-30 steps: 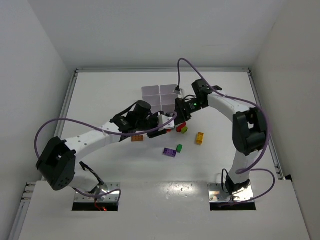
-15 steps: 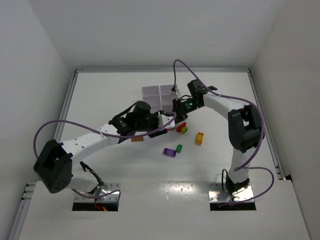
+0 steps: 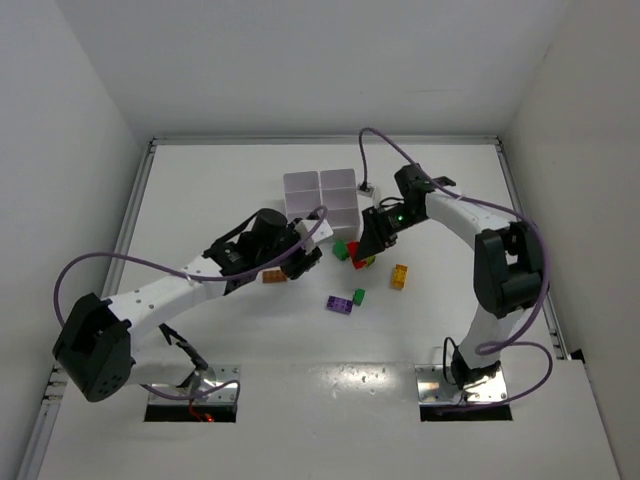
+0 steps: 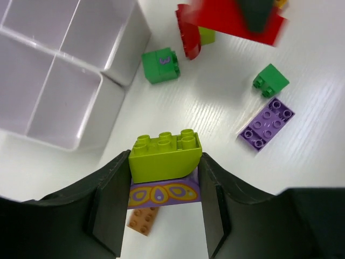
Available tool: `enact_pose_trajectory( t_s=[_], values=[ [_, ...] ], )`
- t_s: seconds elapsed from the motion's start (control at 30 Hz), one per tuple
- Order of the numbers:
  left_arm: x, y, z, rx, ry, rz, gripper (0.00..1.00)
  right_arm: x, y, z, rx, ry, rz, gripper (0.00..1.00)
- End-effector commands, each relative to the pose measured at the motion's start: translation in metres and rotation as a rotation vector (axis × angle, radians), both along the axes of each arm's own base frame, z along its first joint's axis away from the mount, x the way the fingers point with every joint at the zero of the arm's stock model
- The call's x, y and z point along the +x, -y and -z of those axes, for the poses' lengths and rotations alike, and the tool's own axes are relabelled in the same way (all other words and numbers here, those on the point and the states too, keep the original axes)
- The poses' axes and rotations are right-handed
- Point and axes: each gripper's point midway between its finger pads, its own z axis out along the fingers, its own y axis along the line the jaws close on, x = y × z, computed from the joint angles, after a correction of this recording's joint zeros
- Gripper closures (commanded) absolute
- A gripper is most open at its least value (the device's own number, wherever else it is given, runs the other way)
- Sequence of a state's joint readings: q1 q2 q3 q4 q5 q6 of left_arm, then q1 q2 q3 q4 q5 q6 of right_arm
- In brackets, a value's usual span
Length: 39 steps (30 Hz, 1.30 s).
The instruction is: Sort the legos into containers by color
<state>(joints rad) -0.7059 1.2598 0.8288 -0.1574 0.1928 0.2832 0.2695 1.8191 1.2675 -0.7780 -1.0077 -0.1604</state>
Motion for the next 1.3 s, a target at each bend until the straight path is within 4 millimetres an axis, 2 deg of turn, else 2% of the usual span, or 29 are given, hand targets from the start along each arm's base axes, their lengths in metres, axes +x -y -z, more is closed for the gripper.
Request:
enact_pose_trajectory(
  t_s=[0.0, 0.03, 0.1, 0.13, 0.17, 0.3, 0.4, 0.47, 0.67, 0.77, 0.8, 0.83, 0.9, 0.93, 1.03, 1.07, 1.23, 1.27],
  values=[
    [0.011, -0.009, -0.014, -0.133, -0.099, -0.206, 1.0, -0.008, 0.01, 0.016, -0.162, 0.218, -0.091, 1.0],
    [0.014, -0.01, -0.02, -0.165, -0.114, -0.237, 1.0, -0.003, 0.015, 0.025, -0.241, 0.289, -0.086, 1.0],
    [0.02, -0.011, -0.015, -0.23, -0.216, -0.319, 1.0, 0.001, 0.022, 0.038, -0.343, 0.351, -0.083, 1.0],
    [0.023, -0.011, -0.02, -0.263, -0.235, -0.343, 1.0, 0.005, 0.026, 0.039, -0.372, 0.378, -0.07, 0.99],
    [0.028, -0.016, -0.014, -0.297, -0.297, -0.414, 1.0, 0.01, 0.023, 0.039, -0.387, 0.426, -0.07, 0.93],
    [0.038, -0.018, -0.016, -0.428, -0.422, -0.499, 1.0, 0.016, 0.032, 0.054, -0.495, 0.481, -0.045, 0.76],
    [0.048, -0.023, -0.015, -0.489, -0.49, -0.57, 1.0, 0.018, 0.036, 0.062, -0.532, 0.493, -0.023, 0.69],
    [0.053, -0.021, -0.013, -0.52, -0.533, -0.601, 1.0, 0.021, 0.035, 0.061, -0.543, 0.516, -0.005, 0.58],
    [0.061, -0.022, -0.009, -0.561, -0.589, -0.679, 1.0, 0.014, 0.035, 0.058, -0.539, 0.558, -0.003, 0.54],
    [0.067, -0.024, -0.011, -0.567, -0.59, -0.702, 1.0, 0.014, 0.028, 0.047, -0.514, 0.639, -0.014, 0.49],
    [0.068, -0.024, -0.007, -0.561, -0.596, -0.705, 1.0, 0.017, 0.022, 0.035, -0.49, 0.692, -0.015, 0.49],
    [0.069, -0.021, -0.015, -0.575, -0.599, -0.697, 1.0, 0.018, 0.023, 0.031, -0.481, 0.724, -0.018, 0.49],
    [0.07, -0.02, -0.018, -0.58, -0.623, -0.678, 1.0, 0.016, 0.018, 0.023, -0.463, 0.835, -0.064, 0.49],
    [0.073, -0.021, -0.016, -0.572, -0.644, -0.686, 1.0, 0.019, 0.012, 0.008, -0.425, 0.962, -0.085, 0.49],
    [0.077, -0.019, -0.019, -0.538, -0.67, -0.661, 1.0, 0.024, 0.004, -0.012, -0.399, 1.195, -0.112, 0.49],
    [0.077, -0.017, -0.02, -0.532, -0.685, -0.655, 1.0, 0.025, 0.001, -0.026, -0.383, 1.305, -0.14, 0.49],
    [0.085, -0.011, -0.018, -0.49, -0.725, -0.648, 1.0, 0.024, -0.019, -0.055, -0.319, 1.675, -0.186, 0.49],
    [0.083, -0.007, -0.012, -0.469, -0.746, -0.648, 1.0, 0.022, -0.026, -0.061, -0.303, 1.769, -0.203, 0.49]
  ],
)
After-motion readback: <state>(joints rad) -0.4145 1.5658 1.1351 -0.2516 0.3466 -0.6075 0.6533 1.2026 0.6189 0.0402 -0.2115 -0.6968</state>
